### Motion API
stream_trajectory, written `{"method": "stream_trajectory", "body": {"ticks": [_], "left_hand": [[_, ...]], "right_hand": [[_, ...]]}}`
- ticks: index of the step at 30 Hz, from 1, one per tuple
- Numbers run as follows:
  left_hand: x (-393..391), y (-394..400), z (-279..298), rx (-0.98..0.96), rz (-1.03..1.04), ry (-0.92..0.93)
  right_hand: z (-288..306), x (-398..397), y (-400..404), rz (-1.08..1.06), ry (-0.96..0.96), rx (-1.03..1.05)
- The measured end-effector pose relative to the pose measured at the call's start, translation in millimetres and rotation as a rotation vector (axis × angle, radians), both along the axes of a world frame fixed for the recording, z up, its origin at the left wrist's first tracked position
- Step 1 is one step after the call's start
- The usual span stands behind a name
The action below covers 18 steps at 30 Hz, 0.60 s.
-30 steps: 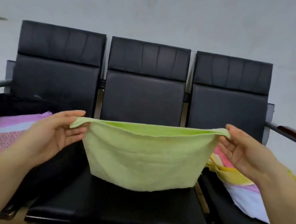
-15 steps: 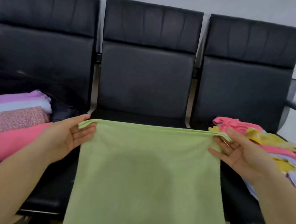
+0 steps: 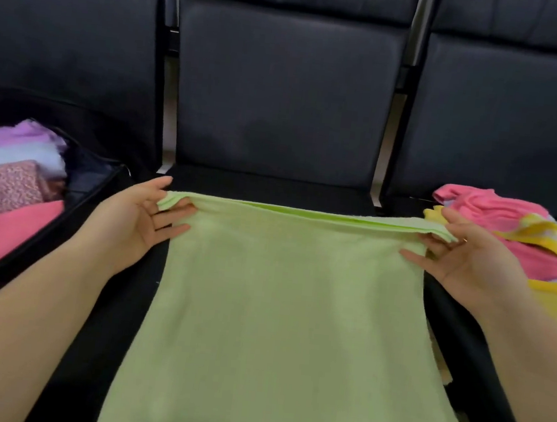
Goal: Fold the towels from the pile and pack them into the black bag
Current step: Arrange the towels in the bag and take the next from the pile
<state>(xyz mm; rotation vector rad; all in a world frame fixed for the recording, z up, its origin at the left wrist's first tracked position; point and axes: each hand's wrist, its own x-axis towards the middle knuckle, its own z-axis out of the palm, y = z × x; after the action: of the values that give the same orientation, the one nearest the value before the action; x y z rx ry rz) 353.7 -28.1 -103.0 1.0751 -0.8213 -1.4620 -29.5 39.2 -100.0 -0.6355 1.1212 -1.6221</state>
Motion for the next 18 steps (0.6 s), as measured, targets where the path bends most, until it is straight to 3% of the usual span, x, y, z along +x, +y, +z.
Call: {"method": "stream_trajectory", "body": {"ticks": [9,18], "left_hand": [[4,-3,-2,-0.077,-0.051,-0.042],[17,28,10,-0.179,-0.196,-0.158]], "right_hand": [[-5,-5,-7,-0.008,0.011,0.018],[5,-15,36,0.068,0.097,0.067]]}}
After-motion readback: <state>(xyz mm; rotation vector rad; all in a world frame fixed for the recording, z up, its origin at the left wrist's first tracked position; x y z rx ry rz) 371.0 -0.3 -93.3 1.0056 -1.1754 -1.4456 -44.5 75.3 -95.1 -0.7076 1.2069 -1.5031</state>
